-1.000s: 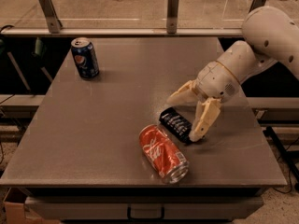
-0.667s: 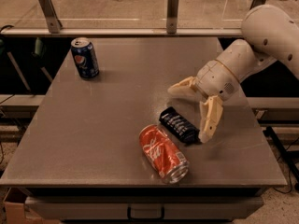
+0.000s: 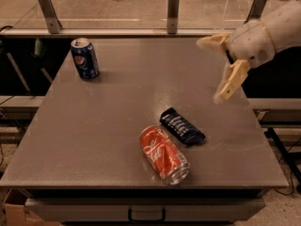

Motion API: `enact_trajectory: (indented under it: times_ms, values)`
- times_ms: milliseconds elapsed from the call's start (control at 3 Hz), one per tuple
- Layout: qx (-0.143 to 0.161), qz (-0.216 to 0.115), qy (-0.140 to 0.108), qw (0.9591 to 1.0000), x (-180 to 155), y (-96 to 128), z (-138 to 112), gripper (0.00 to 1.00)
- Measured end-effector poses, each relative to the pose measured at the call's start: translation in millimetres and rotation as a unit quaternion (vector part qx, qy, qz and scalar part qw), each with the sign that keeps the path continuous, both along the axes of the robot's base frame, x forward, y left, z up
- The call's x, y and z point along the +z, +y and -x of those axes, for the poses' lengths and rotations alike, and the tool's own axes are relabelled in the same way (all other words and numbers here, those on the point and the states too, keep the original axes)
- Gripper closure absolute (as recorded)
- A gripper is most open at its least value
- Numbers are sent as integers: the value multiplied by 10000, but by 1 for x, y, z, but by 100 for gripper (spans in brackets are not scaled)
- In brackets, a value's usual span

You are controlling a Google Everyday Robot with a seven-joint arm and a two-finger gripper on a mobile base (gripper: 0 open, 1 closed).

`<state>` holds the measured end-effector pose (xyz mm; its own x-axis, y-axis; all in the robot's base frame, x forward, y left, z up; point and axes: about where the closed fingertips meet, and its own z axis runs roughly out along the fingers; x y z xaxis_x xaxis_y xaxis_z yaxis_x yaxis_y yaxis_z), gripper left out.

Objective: Move rxbar blueberry near coke can

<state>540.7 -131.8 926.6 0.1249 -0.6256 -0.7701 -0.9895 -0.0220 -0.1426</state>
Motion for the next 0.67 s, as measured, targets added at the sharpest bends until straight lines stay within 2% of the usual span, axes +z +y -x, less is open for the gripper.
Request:
enact_trajectory:
  times_ms: [333,667]
  values:
    - [-528,-428,-1281,9894,88,-29,-23,0]
    - [-598,-489,-1500,9857,105,-32,-28,0]
